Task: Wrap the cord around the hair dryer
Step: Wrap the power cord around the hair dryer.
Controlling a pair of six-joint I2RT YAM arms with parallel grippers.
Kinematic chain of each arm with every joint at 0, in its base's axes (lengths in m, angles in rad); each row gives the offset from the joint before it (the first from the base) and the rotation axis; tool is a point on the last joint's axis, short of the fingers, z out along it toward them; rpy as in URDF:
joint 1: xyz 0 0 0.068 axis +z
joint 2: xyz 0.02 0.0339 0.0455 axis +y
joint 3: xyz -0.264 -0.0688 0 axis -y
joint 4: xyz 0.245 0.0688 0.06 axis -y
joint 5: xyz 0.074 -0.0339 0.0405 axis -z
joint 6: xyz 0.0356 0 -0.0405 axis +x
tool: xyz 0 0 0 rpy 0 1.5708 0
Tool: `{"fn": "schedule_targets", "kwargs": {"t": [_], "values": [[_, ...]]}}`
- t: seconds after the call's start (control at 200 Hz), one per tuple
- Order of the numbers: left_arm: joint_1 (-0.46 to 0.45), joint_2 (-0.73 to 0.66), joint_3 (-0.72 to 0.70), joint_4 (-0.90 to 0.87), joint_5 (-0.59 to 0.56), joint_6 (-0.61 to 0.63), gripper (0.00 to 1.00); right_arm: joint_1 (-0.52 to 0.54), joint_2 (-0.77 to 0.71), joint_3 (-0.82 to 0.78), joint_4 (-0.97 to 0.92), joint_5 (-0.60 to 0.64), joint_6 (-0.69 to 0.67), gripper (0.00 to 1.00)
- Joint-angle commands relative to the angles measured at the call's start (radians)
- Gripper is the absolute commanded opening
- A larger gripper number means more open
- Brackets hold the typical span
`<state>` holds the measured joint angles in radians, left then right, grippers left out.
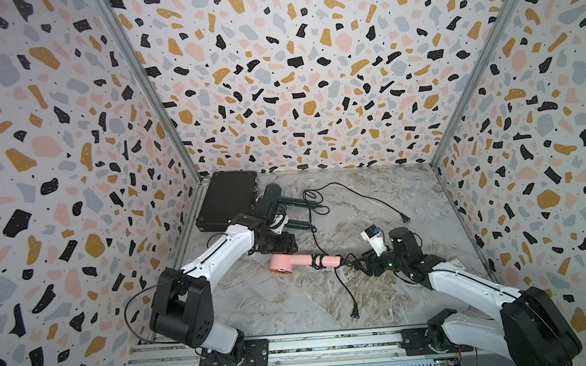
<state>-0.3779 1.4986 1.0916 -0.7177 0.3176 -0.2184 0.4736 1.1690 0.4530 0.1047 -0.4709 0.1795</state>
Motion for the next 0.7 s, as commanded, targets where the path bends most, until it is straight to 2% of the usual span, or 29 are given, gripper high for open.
{"fn": "schedule_targets", "kwargs": {"t": [0.0, 0.07, 0.115, 0.195, 0.22, 0.28, 0.446, 0.591, 0.696], "values": [[0.003, -0.019, 0.039, 0.003, 0.065, 0.007, 0.0, 0.009, 0.054, 0.008, 0.123, 0.028, 0.004, 0.6], [0.005, -0.023, 0.04, 0.006, 0.077, 0.001, 0.0, 0.013, 0.098, 0.005, 0.176, 0.016, 0.025, 0.52], [0.005, -0.023, 0.04, 0.011, 0.086, -0.004, 0.0, 0.016, 0.111, -0.004, 0.205, 0.013, 0.035, 0.44], [0.007, -0.02, 0.04, 0.024, 0.098, -0.016, 0.0, 0.023, 0.096, -0.02, 0.225, 0.022, 0.046, 0.21], [0.011, -0.017, 0.04, 0.03, 0.101, -0.021, 0.0, 0.024, 0.08, -0.025, 0.223, 0.029, 0.047, 0.11], [0.018, -0.009, 0.035, 0.049, 0.112, -0.042, 0.0, 0.028, 0.044, -0.025, 0.2, 0.044, 0.043, 0.0], [0.043, 0.0, 0.018, 0.134, 0.194, -0.093, 0.0, 0.042, -0.014, -0.014, 0.116, 0.098, 0.015, 0.0], [0.078, -0.031, -0.021, 0.27, 0.363, -0.174, 0.0, 0.048, -0.026, -0.026, 0.113, 0.188, 0.017, 0.0], [0.081, -0.039, -0.012, 0.247, 0.373, -0.154, 0.0, 0.048, -0.049, -0.037, 0.145, 0.234, 0.036, 0.0]]}}
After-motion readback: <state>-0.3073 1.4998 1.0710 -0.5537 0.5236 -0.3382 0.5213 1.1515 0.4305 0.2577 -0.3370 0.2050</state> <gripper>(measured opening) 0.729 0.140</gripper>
